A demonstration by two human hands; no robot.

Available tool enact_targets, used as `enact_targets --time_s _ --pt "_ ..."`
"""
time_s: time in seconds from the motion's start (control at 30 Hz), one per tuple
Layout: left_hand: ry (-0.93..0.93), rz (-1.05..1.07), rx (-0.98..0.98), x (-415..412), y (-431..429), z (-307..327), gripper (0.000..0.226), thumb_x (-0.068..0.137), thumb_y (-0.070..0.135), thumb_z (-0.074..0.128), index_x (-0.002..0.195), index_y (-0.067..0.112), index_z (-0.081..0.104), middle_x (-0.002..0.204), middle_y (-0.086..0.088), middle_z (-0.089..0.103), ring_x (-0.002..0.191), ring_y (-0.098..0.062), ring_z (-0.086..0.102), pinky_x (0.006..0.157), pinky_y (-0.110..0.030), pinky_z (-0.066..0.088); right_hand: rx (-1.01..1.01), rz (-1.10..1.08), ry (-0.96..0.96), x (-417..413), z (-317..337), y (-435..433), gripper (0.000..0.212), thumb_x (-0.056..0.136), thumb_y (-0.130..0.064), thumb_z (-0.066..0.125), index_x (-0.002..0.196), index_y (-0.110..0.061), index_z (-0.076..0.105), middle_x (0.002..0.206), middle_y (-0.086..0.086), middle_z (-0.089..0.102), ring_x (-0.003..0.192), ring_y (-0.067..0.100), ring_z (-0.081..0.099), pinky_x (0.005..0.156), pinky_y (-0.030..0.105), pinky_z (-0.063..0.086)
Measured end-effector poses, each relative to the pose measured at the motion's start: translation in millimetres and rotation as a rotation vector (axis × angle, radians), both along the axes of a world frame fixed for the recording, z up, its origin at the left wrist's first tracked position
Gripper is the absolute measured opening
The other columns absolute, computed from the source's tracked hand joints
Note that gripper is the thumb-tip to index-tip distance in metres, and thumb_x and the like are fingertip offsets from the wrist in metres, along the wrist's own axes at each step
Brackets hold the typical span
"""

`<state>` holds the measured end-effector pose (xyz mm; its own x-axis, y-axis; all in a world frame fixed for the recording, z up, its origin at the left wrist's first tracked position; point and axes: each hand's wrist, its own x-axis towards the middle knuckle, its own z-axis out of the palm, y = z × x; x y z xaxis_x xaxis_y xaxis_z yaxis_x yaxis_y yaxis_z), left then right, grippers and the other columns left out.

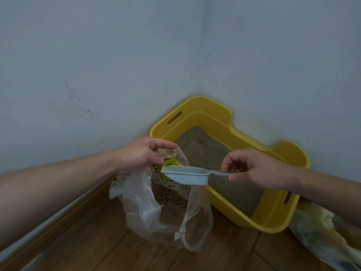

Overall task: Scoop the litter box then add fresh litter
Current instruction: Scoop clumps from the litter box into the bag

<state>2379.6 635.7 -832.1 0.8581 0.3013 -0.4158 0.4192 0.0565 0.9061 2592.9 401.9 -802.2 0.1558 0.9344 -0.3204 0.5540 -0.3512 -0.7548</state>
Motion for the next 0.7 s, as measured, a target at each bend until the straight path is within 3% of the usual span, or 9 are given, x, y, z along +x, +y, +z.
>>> enact_targets --time_s 0.17,0.27,0.37,0.53,0.7 --pt "0.014 0.023 0.04 7.3 -1.7 -1.6 0.056 0.084 -0.018 0.054 0.117 0.024 0.07 0.125 0.002 0.069 0.119 -0.024 0.062 0.105 -0.041 0.047 0.005 -0.063 0.031 10.2 12.6 -12.9 0.031 0.084 0.001 0.073 0.105 -0.021 0.07 0.083 -0.009 0.066 0.069 -0.005 0.057 0.066 0.015 0.047" --pt "0.029 0.018 0.053 8.4 0.1 -3.5 0.057 0.082 -0.015 0.055 0.123 0.023 0.068 0.124 -0.003 0.07 0.12 -0.027 0.062 0.109 -0.048 0.043 0.017 -0.104 -0.005 16.3 19.2 -20.3 0.034 0.083 -0.001 0.075 0.105 -0.026 0.071 0.08 -0.009 0.065 0.066 -0.005 0.056 0.065 0.014 0.047" --pt "0.024 0.003 0.039 10.3 -1.1 -4.0 0.057 0.075 -0.005 0.06 0.123 0.025 0.068 0.129 0.002 0.067 0.121 -0.023 0.062 0.107 -0.045 0.044 0.014 -0.18 -0.167 26.0 15.9 -26.4 0.03 0.083 -0.009 0.076 0.102 -0.032 0.071 0.082 -0.009 0.066 0.069 -0.006 0.056 0.065 0.012 0.045" --pt "0.012 -0.001 0.051 18.8 -8.8 -2.7 0.058 0.085 -0.016 0.055 0.119 0.03 0.069 0.132 0.009 0.064 0.124 -0.015 0.059 0.103 -0.037 0.048 -0.173 -0.21 -0.45 43.6 -4.2 -32.4 0.028 0.085 -0.02 0.075 0.112 -0.026 0.071 0.091 -0.012 0.067 0.083 0.003 0.061 0.074 0.024 0.049" --pt "0.018 -0.016 0.088 24.0 -10.7 -4.7 0.057 0.08 -0.008 0.061 0.12 0.031 0.07 0.13 0.013 0.065 0.123 -0.013 0.06 0.105 -0.04 0.046 -0.405 -0.137 -0.705 64.0 -23.7 -33.0 0.018 0.081 -0.024 0.07 0.096 -0.017 0.075 0.08 0.003 0.07 0.07 0.016 0.062 0.06 0.033 0.049"
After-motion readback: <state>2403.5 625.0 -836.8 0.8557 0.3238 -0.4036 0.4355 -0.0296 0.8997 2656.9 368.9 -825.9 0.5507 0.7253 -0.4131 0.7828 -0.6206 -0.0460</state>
